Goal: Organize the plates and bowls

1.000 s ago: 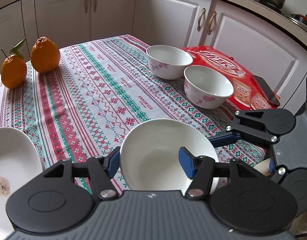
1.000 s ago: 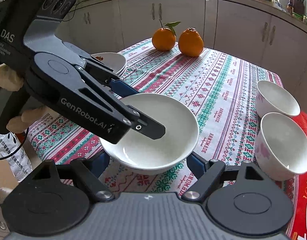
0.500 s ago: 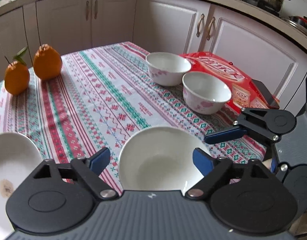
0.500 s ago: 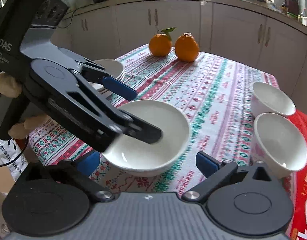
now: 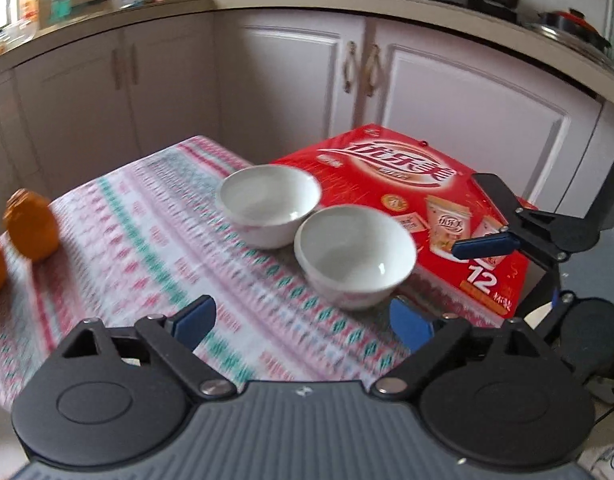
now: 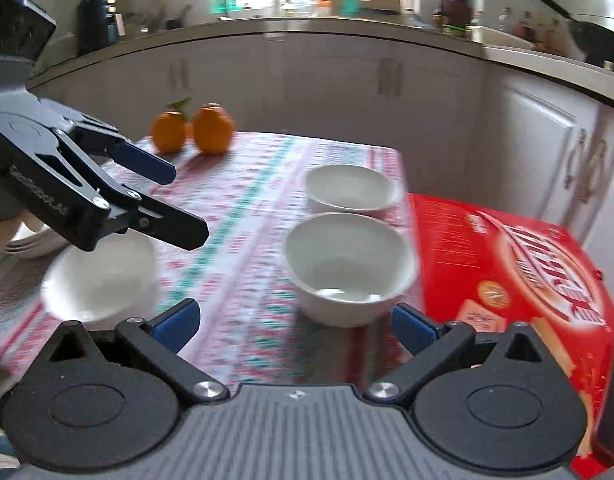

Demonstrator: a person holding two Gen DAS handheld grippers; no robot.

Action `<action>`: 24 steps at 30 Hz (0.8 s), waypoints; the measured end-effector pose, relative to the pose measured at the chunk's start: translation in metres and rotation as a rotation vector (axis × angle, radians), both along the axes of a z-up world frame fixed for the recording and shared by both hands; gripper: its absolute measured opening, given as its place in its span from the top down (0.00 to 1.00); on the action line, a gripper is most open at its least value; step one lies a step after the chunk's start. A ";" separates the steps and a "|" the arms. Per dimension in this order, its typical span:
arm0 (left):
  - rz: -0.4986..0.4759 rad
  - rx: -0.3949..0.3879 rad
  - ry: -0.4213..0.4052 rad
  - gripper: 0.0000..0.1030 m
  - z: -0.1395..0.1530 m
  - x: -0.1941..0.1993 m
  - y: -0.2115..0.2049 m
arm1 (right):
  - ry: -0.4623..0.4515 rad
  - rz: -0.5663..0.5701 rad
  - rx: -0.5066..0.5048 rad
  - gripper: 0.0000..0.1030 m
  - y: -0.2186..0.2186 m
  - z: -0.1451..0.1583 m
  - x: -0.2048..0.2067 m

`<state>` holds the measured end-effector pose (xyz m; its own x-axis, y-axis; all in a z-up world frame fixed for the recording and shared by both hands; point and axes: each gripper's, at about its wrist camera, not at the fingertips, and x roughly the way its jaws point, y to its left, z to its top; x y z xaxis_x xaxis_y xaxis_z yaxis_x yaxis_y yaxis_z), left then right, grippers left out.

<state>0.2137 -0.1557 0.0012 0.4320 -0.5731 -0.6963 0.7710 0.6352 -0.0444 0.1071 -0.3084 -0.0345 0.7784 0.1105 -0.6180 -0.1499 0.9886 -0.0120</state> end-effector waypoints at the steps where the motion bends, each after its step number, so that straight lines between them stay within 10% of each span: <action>1: -0.005 0.004 0.005 0.09 -0.002 0.004 -0.008 | 0.001 -0.007 -0.008 0.00 -0.004 -0.004 0.003; 24: -0.063 0.111 0.127 0.36 -0.043 0.060 -0.091 | -0.017 0.046 -0.072 0.02 -0.018 -0.036 0.053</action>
<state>0.2733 -0.2466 -0.0415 0.3022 -0.5129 -0.8035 0.8020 0.5924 -0.0765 0.1604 -0.3265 -0.0706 0.7841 0.1026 -0.6122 -0.1946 0.9772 -0.0855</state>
